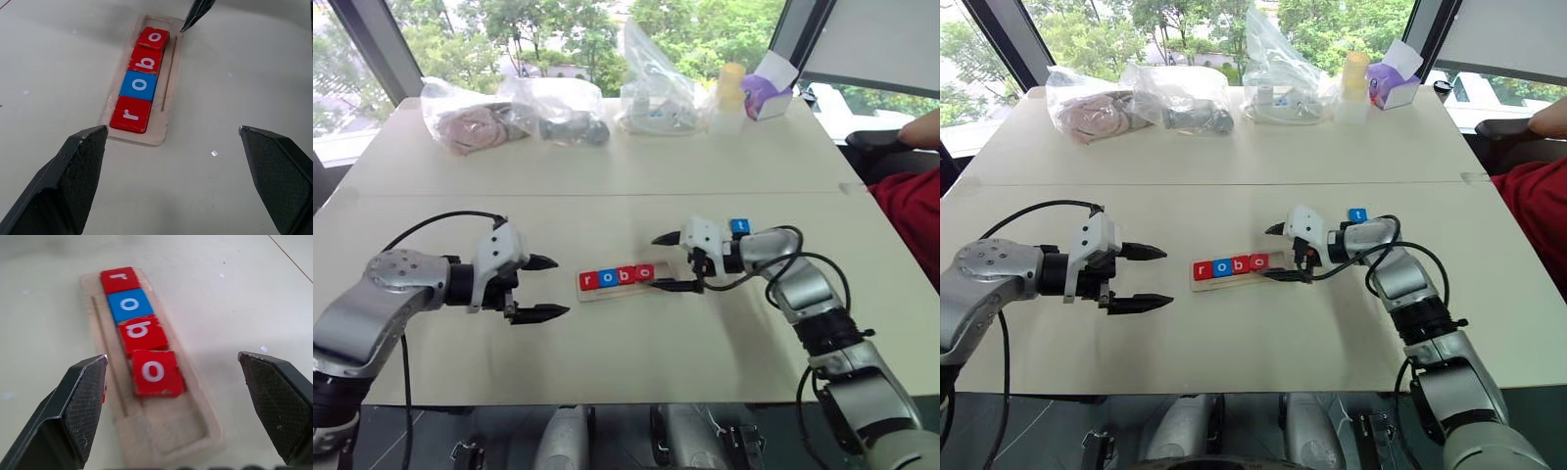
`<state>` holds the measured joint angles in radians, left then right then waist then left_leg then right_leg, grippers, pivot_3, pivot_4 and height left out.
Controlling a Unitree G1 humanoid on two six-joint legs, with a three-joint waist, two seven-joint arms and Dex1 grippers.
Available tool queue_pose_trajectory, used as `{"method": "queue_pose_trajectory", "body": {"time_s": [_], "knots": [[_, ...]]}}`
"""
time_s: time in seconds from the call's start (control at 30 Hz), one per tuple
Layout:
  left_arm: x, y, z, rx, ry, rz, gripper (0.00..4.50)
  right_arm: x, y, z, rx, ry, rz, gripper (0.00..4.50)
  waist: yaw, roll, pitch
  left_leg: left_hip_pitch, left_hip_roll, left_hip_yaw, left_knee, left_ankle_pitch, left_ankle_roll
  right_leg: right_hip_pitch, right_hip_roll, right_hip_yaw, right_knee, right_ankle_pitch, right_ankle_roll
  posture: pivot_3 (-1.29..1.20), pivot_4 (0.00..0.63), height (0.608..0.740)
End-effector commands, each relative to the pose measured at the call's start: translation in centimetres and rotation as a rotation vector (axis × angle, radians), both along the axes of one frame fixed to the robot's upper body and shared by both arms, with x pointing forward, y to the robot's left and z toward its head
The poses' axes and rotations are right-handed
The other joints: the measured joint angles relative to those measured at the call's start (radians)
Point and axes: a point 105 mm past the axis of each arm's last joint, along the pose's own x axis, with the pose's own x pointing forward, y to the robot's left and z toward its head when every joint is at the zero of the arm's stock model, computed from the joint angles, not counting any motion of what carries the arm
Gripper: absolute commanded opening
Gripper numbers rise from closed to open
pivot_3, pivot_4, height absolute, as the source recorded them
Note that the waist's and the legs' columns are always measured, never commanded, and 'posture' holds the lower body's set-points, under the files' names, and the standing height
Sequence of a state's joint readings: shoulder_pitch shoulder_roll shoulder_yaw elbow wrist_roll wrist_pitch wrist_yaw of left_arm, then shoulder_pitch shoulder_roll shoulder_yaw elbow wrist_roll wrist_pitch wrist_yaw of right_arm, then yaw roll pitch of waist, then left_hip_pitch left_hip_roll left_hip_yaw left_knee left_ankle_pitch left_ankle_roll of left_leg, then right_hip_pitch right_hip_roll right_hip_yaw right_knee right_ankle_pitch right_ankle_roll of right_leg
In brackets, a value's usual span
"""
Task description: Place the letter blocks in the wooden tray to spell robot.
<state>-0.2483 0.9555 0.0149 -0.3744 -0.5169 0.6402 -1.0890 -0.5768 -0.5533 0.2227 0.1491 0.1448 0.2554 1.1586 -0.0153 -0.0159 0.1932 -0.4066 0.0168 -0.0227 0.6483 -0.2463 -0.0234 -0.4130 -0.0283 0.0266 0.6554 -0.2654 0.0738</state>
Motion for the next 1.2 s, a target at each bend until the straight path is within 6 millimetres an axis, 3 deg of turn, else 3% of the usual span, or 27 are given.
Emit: {"method": "queue_pose_trajectory", "body": {"time_s": [0.03, 0.23, 0.5, 0.93, 1.0, 1.2], "knots": [[0.0, -0.3, 0.9, -0.004, -0.049, -0.014, 4.50, -1.2, -0.1, 0.3, 0.011, 0.056, -0.012, 4.42, 0.000, 0.000, 0.000, 0.000, 0.000, 0.000, 0.000, 0.000, 0.000, 0.000, 0.000, 0.000, 0.000, 0.000, 0.000, 0.00, 0.150, 0.740], [0.2, -0.5, 0.8, -0.006, -0.051, -0.020, 4.50, -2.5, -0.1, -1.3, -0.022, 0.137, -0.020, 4.42, -0.003, 0.000, 0.000, 0.000, 0.000, 0.001, 0.000, 0.000, 0.000, 0.000, 0.001, 0.000, 0.000, 0.000, 0.000, 0.00, 0.150, 0.740], [0.3, -0.6, 0.8, -0.005, -0.057, -0.024, 4.50, -2.1, 0.5, -1.9, -0.044, 0.145, -0.010, 4.42, -0.002, 0.000, 0.000, 0.000, -0.001, 0.001, 0.000, 0.000, 0.000, 0.000, 0.001, 0.000, 0.000, 0.000, 0.000, 0.00, 0.150, 0.740], [0.2, -0.5, 0.7, -0.008, -0.057, -0.011, 4.50, -1.4, 1.7, -1.3, -0.013, 0.115, 0.021, 4.42, -0.001, 0.000, 0.000, 0.000, 0.000, 0.001, 0.000, 0.000, 0.000, 0.000, 0.001, 0.000, 0.000, 0.000, 0.000, 0.00, 0.150, 0.740], [0.2, -0.5, 0.6, -0.007, -0.057, -0.010, 4.50, -1.4, 1.5, -1.3, -0.017, 0.110, 0.017, 4.42, -0.002, 0.000, 0.000, 0.000, 0.000, 0.001, 0.000, 0.000, 0.000, 0.000, 0.001, 0.000, 0.000, 0.000, 0.000, 0.00, 0.150, 0.740], [0.2, -0.4, 1.0, -0.002, -0.066, -0.016, 4.50, -0.9, -1.9, 0.5, -0.032, 0.068, -0.103, 4.42, 0.002, 0.000, 0.000, 0.000, 0.000, 0.001, 0.000, 0.000, 0.000, 0.000, 0.000, 0.000, 0.000, 0.000, 0.000, 0.00, 0.150, 0.740]]}}
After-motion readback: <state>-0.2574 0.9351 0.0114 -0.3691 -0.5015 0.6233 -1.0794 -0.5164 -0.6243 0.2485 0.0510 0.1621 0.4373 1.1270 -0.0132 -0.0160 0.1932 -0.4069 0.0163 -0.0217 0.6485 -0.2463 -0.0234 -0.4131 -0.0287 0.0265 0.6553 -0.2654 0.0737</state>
